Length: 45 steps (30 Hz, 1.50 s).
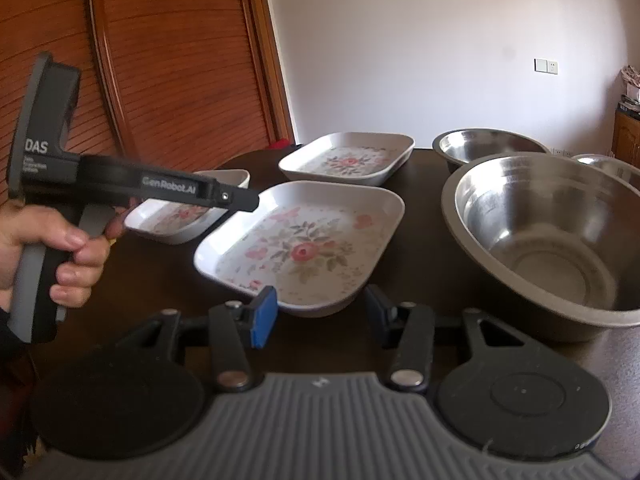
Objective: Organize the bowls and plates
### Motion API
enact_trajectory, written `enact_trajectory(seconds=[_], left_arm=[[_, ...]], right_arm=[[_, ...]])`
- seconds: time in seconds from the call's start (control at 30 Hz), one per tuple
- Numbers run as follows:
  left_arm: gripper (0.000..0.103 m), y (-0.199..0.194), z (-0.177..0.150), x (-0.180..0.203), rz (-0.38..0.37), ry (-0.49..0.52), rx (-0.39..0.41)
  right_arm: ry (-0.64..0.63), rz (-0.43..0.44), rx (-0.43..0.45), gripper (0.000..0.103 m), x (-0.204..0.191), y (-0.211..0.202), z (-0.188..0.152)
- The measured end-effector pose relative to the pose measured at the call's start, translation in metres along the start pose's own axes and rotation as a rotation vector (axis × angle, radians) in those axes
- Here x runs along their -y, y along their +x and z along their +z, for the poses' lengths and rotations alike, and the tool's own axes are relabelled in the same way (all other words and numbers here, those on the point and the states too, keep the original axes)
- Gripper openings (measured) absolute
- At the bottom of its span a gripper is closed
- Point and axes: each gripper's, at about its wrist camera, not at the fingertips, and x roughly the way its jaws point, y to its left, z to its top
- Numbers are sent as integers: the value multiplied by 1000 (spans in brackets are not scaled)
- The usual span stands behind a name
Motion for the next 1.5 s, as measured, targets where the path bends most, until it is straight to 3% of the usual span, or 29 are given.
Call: enact_trajectory(seconds=[0.3,0.57,0.8,1.03,1.5], left_arm=[[56,8,1,1,37,11,-27],[50,10,0,-2,50,13,-35],[38,9,-4,-3,66,17,-35],[37,-2,-12,-6,38,-7,-30],[37,-39,-17,-3,11,-45,38]], right_arm=[[42,11,0,38,4,2,3],[113,16,4,37,12,4,5],[116,-12,-3,34,12,10,4],[143,-4,2,20,19,6,5],[162,14,48,14,24,-9,3]])
